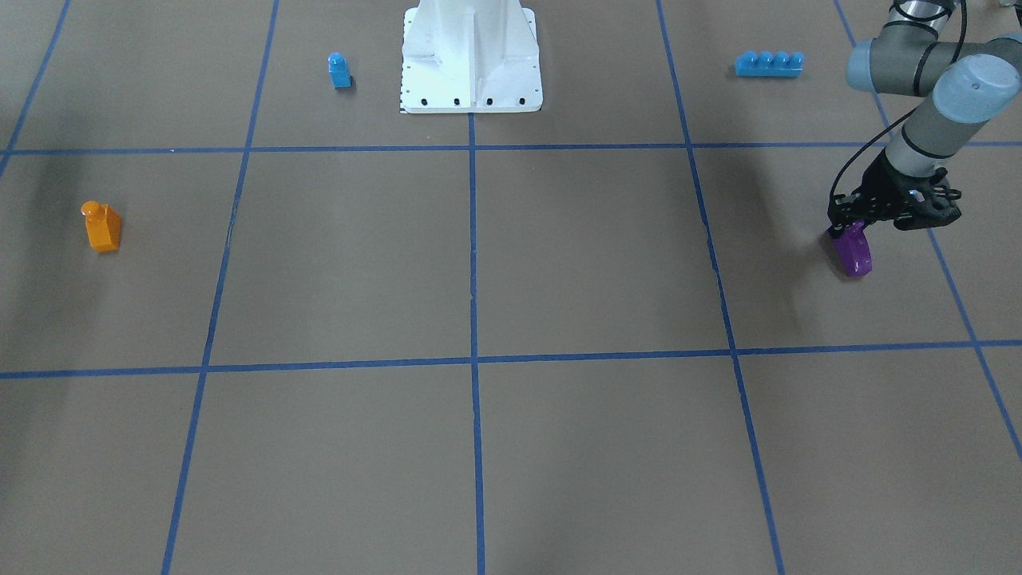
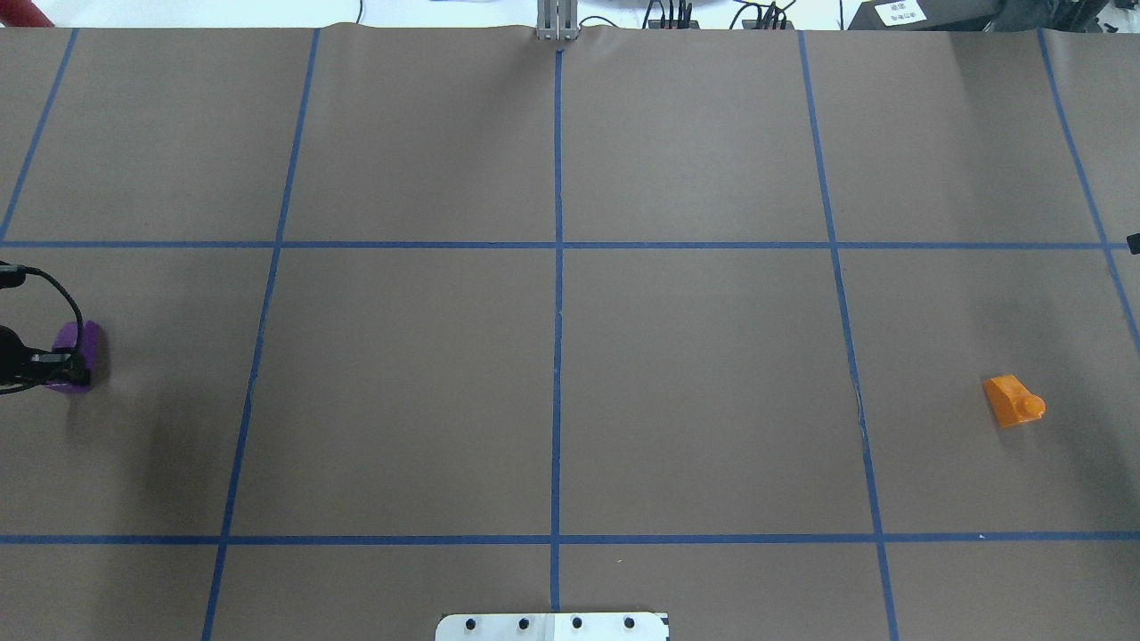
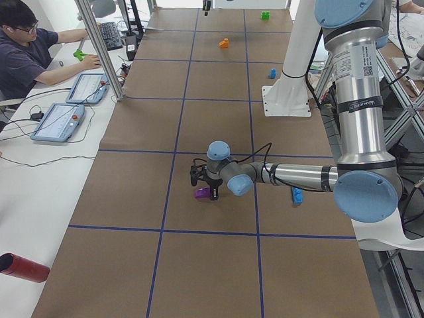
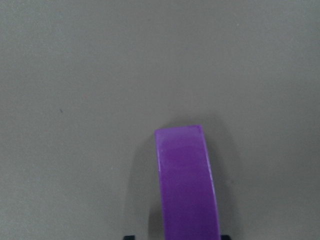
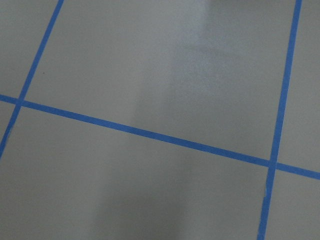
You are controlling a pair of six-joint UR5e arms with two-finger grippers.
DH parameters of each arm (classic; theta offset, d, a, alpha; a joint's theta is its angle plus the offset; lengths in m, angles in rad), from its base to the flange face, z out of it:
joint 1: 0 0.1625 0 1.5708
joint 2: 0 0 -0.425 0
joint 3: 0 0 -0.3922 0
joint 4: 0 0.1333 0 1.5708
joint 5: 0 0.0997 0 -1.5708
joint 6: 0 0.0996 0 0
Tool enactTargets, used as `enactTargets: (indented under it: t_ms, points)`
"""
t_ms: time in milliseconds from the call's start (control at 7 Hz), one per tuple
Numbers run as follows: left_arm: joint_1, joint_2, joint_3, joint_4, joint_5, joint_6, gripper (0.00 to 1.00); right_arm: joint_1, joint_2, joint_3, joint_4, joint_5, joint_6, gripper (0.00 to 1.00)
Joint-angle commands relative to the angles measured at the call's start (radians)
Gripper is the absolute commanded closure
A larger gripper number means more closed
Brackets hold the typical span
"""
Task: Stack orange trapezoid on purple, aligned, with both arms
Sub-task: 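Lower the left gripper onto the purple trapezoid and close it, then carry the purple trapezoid with the left gripper to the table center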
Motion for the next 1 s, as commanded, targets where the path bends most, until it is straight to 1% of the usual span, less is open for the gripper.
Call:
enactTargets:
  t_ms: [0,143,286,429,857]
  points:
    - [0.008,-0.018,-0.009,-0.005,0.000,0.014,1.00,-0.001,0.000,0.000,0.000,0.001,0.002,0.00]
    - [0.008,-0.022,-0.045,0.001,-0.008,0.038,1.00,0.000,0.000,0.000,0.000,0.002,0.002,0.00]
    - [0.006,-0.054,-0.079,0.013,-0.009,0.039,1.00,0.000,0.000,0.000,0.000,0.002,0.002,0.00]
    - [0.008,-0.119,-0.099,0.063,-0.009,0.039,1.00,-0.001,0.000,0.000,0.000,0.002,0.002,0.00]
    - [0.075,-0.434,-0.102,0.370,0.001,0.026,1.00,-0.001,0.000,-0.003,0.000,0.004,0.002,0.00]
